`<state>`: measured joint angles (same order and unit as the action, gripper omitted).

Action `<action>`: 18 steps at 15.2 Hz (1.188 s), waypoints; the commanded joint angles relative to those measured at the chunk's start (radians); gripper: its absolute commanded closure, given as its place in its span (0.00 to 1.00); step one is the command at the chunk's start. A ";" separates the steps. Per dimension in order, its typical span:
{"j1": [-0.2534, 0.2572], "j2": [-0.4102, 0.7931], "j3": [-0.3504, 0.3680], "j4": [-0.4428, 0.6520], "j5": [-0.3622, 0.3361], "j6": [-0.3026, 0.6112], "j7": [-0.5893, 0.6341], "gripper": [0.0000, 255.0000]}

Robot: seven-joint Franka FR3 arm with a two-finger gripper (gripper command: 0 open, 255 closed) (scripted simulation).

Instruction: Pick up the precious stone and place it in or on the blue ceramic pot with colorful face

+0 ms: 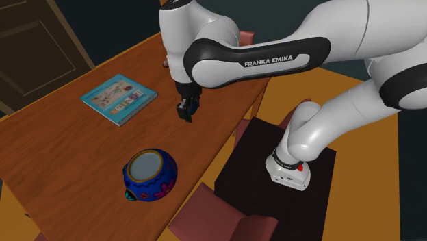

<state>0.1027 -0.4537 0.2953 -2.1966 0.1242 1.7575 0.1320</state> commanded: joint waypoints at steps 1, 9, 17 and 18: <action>-0.001 0.002 -0.001 0.030 -0.002 -0.028 0.002 1.00; 0.001 0.029 0.012 0.139 -0.005 -0.109 0.030 1.00; 0.042 0.212 0.171 0.315 -0.021 -0.096 0.243 1.00; 0.047 0.240 0.191 0.343 -0.030 -0.096 0.272 1.00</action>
<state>0.1448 -0.2483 0.4640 -1.8910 0.1041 1.6640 0.3704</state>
